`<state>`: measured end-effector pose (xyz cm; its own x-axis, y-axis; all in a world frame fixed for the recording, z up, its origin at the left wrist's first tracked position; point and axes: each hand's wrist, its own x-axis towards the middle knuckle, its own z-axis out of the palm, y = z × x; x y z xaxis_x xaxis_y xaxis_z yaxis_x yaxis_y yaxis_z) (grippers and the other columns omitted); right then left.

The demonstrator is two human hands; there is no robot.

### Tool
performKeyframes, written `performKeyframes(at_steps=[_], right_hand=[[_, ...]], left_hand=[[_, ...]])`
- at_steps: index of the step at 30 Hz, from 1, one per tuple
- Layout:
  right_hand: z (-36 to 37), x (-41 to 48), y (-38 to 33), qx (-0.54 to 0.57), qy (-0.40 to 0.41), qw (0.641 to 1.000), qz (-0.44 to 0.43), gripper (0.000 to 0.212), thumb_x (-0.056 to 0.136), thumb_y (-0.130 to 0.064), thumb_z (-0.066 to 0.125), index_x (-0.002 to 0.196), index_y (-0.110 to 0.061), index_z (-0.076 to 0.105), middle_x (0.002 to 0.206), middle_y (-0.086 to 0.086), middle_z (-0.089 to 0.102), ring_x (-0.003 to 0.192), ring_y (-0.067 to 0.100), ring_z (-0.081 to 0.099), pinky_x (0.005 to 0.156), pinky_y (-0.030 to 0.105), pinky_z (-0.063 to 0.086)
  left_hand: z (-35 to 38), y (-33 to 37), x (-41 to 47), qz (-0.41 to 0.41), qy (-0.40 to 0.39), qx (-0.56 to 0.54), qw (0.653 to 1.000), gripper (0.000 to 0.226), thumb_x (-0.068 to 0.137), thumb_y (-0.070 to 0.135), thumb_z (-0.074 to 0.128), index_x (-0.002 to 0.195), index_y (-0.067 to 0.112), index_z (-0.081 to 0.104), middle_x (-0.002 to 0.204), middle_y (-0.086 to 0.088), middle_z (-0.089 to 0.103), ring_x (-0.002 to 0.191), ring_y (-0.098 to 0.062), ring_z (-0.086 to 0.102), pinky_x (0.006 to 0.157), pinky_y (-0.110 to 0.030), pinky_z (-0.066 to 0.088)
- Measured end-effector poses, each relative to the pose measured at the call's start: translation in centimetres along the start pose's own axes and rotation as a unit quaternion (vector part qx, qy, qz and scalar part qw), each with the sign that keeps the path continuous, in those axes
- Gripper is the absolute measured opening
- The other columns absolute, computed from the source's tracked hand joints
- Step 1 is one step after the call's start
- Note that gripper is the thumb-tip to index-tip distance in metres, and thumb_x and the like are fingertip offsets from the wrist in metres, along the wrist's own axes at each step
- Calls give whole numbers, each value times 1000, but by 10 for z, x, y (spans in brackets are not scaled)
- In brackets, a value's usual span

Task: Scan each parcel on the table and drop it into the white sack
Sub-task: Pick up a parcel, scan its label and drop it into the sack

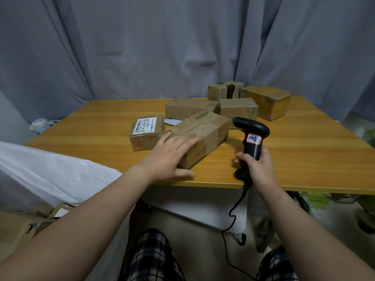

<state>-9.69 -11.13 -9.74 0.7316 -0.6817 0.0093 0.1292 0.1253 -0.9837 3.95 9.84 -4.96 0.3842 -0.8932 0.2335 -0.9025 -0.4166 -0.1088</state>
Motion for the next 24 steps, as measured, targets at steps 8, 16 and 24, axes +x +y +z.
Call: performKeyframes(at_steps=[8, 16, 24], right_hand=[[7, 12, -27, 74, -10, 996, 56, 30, 87, -17, 67, 113, -26, 58, 100, 4, 64, 94, 25, 63, 83, 52, 54], [24, 48, -75, -34, 2, 999, 33, 49, 90, -22, 66, 134, -24, 45, 104, -1, 55, 95, 21, 54, 69, 38, 47], [23, 17, -52, -12, 21, 1000, -16, 40, 87, -38, 68, 124, -27, 55, 116, -4, 65, 111, 18, 60, 99, 42, 46]], left_hand=[[-13, -10, 36, -453, 4, -328, 829, 98, 79, 64, 62, 152, 17, 16, 153, -12, 25, 139, -33, 27, 109, -47, 30], [5, -3, 19, -350, 92, -555, 749, 68, 74, 32, 81, 127, 23, 40, 121, -1, 55, 101, -12, 54, 75, -21, 46], [8, -15, -2, -230, 377, -389, 809, 31, 89, 19, 66, 68, 26, 45, 101, 12, 42, 102, 4, 46, 95, -20, 39]])
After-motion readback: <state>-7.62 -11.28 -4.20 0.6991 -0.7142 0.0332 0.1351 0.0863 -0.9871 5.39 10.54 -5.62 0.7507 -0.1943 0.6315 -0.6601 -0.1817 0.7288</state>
